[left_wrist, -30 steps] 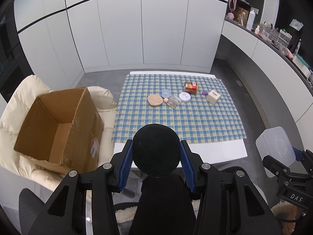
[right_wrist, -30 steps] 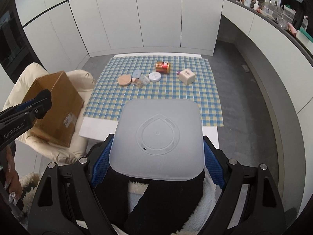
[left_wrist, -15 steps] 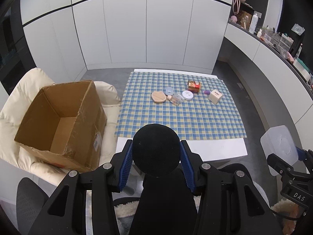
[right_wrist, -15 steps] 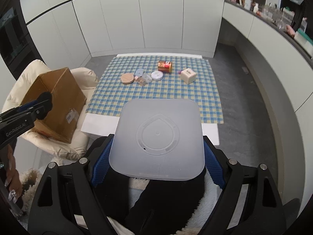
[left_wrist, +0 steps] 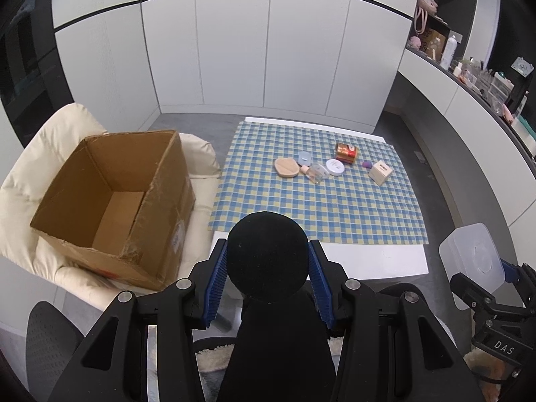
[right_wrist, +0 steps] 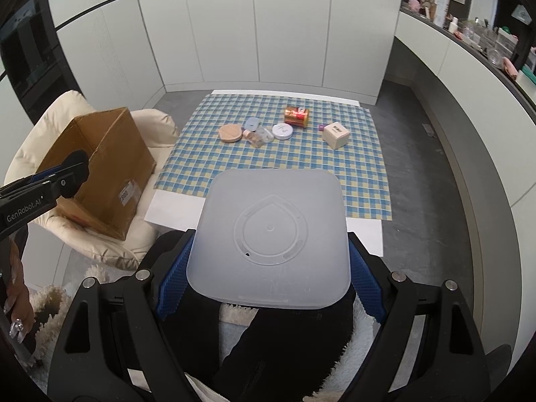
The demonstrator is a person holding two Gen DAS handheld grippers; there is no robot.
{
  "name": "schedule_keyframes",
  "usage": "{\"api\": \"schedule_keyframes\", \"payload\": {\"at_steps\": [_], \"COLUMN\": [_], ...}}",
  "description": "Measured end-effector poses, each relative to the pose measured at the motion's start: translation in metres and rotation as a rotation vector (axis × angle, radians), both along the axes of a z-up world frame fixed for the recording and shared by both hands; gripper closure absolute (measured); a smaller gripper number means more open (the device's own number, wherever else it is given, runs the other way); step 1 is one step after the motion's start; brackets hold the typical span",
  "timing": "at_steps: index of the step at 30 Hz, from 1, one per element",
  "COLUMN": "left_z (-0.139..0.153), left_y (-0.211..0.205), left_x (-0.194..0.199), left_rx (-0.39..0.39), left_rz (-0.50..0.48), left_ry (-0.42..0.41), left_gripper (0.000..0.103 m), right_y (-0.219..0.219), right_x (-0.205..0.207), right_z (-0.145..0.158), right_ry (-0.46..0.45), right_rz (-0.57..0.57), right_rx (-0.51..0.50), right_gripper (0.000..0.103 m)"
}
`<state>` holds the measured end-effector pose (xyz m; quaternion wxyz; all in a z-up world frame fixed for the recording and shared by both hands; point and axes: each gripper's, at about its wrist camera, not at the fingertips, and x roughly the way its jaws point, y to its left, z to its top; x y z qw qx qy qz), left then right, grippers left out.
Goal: Organize objects
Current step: 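Carry the sponge and clear box back from the table toward the cardboard box, then bring the sponge and clear box over the cardboard box opening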
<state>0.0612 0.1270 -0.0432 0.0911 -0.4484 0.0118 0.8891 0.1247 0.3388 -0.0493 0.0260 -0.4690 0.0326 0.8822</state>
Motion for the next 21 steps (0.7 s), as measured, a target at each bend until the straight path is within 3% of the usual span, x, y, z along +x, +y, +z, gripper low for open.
{"api": "schedule_keyframes", "payload": {"at_steps": [21], "left_z": [-0.011], "left_y": [-0.109], "left_x": [0.013], "left_rx": [-0.002], "left_rz": [0.275], "left_ry": [-0.03], "left_gripper": [0.056], "right_y": [-0.12], "right_x": [-0.043], "right_z": [-0.006], "right_ry": [0.003], "right_rz": [0.327], "right_rx": [-0.01], "right_gripper": [0.017]}}
